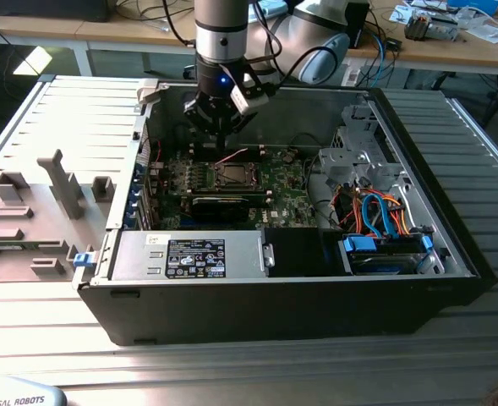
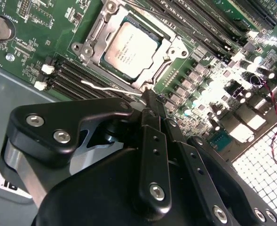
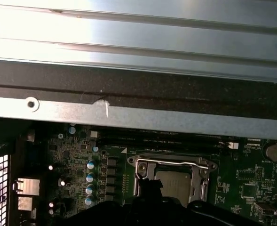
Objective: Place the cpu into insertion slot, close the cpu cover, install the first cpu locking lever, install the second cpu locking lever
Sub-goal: 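Install the first cpu locking lever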
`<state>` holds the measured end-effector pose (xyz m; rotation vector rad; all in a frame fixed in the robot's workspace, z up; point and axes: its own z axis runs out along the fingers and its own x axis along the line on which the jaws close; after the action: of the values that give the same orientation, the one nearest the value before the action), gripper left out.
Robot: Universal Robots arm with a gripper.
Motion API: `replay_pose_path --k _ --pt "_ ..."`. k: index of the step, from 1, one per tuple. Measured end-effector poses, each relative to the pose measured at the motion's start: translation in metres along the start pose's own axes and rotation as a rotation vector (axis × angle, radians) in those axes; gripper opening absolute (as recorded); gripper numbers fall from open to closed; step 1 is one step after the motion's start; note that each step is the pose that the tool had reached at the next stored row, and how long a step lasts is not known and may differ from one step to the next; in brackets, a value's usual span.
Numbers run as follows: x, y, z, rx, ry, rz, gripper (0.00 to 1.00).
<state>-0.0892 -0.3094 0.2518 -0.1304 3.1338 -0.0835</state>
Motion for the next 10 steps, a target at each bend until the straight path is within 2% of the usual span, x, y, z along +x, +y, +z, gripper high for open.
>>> replay_pose_path --k 10 --pt "-0.0005 0.0001 0.0028 0.0059 0.0005 0.0 0.11"
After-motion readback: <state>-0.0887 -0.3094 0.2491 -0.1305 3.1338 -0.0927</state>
